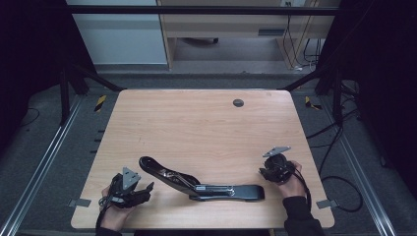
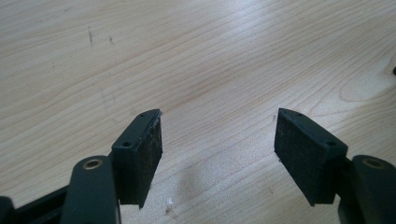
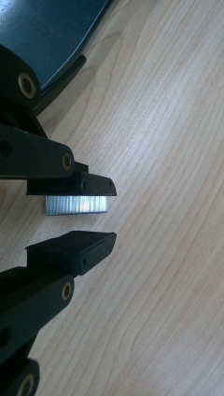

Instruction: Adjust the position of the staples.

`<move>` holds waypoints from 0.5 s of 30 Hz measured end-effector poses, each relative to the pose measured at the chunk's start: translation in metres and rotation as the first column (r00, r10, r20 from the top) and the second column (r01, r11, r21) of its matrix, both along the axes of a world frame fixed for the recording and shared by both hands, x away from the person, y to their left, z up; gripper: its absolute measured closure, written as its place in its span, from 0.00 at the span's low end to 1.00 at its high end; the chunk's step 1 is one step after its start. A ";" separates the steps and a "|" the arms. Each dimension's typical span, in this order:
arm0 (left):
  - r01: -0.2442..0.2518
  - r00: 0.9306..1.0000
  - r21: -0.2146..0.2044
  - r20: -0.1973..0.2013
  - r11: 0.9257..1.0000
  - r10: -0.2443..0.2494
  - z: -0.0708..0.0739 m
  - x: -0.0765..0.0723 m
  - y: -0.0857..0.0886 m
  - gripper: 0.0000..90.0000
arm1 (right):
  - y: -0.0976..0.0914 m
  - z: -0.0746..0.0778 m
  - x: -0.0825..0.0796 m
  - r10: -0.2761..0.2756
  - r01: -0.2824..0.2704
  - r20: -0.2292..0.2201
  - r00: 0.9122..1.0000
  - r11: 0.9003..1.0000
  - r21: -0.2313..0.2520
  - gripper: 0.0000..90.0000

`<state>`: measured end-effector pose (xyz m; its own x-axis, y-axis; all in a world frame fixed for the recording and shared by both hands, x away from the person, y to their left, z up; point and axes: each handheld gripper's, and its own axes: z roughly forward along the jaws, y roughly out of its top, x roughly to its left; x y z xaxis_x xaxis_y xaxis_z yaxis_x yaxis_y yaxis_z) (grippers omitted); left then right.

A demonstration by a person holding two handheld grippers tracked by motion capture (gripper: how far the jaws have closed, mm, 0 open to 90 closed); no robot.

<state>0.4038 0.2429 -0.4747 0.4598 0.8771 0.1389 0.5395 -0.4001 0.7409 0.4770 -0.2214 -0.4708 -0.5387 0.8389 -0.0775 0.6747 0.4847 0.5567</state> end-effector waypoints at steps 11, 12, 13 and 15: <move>0.002 1.000 0.003 -0.002 1.000 -0.002 0.000 0.000 0.000 0.35 | 0.000 -0.003 0.002 0.016 -0.015 -0.024 1.000 1.000 0.013 0.83; 0.001 1.000 0.004 -0.002 1.000 -0.001 0.000 0.000 0.000 0.35 | 0.000 -0.003 0.001 0.016 -0.015 -0.027 1.000 1.000 0.016 0.82; 0.001 1.000 0.004 -0.003 1.000 -0.001 0.000 0.000 0.000 0.35 | 0.000 -0.004 0.002 0.016 -0.015 -0.027 1.000 1.000 0.016 0.83; 0.001 1.000 0.004 -0.005 1.000 -0.001 0.000 0.000 0.000 0.35 | 0.000 -0.004 0.002 0.014 -0.014 -0.032 0.999 1.000 0.017 0.83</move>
<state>0.4041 0.2427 -0.4750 0.4611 0.8762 0.1402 0.5426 -0.4034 0.7367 0.4791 -0.2213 -0.4750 -0.5524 0.8323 -0.0460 0.6858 0.4851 0.5426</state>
